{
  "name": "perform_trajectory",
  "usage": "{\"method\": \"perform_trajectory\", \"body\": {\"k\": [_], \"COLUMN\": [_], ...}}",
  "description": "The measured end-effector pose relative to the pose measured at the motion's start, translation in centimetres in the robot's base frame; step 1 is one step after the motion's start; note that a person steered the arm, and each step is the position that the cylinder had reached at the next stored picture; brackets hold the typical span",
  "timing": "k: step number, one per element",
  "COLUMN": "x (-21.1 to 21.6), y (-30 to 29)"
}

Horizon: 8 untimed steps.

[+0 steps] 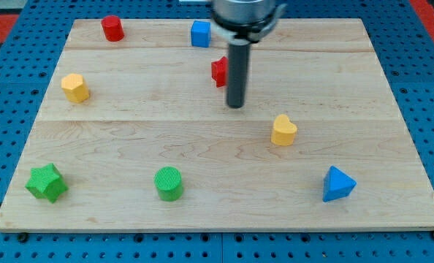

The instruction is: Move the blue cube diagonally to the bottom right of the red circle

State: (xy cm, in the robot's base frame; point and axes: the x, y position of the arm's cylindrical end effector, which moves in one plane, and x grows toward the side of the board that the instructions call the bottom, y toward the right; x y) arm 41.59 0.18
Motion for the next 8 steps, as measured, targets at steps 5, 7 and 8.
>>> {"method": "perform_trajectory", "body": {"k": [5,7,8], "x": [-7.1,-7.8,-7.9], "y": [-9.0,-9.8,-9.8]}}
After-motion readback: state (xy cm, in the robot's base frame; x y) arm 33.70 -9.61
